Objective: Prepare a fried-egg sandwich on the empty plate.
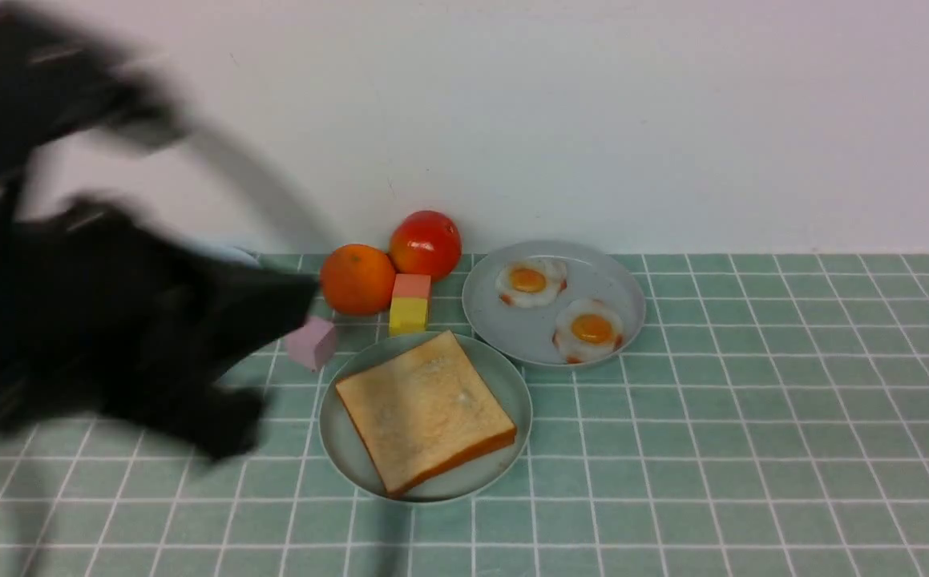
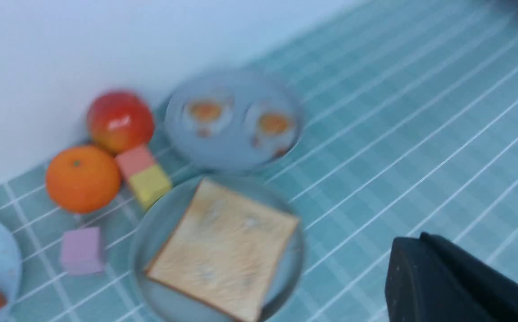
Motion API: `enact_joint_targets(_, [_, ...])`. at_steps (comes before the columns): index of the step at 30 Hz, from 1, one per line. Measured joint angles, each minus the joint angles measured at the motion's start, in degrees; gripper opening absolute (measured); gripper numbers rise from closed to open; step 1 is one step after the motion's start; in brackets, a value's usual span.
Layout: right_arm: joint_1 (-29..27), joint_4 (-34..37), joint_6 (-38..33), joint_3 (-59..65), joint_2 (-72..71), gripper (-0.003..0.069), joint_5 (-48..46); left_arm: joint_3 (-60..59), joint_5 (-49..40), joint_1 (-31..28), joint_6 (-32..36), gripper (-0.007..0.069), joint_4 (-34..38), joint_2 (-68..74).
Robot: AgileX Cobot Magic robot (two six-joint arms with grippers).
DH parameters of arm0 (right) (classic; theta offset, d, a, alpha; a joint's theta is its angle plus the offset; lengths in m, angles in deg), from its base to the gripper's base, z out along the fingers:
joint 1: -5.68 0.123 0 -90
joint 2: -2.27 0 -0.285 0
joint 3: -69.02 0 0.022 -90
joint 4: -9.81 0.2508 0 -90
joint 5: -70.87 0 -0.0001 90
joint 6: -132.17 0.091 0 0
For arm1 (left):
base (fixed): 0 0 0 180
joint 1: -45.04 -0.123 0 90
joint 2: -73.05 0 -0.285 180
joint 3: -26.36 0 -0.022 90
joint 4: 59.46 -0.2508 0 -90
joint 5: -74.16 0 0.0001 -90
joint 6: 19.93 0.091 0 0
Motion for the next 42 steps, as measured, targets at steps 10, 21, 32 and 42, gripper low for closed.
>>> enact_joint_targets(10, [0.00, -11.96, 18.79, 14.86, -17.28, 0.0032, 7.14, -33.94, 21.43, 0.00, -0.23, -0.0013, 8.65, -38.92])
enact_joint_targets(21, [0.00, -11.67, 25.45, 33.81, -19.14, 0.0034, 41.53, -38.09, 17.29, 0.00, -0.23, -0.0013, 9.21, -42.78])
enact_joint_targets(32, [0.00, -11.45, 28.57, 50.66, -19.14, 0.0048, 56.52, -38.09, 12.77, 0.00, -0.23, -0.0013, 9.21, -42.78])
enact_joint_targets(42, [-4.18, -15.72, 28.61, 57.78, -23.21, 0.0022, 54.80, -38.09, 12.59, 0.00, -0.23, -0.0013, 9.21, -42.78])
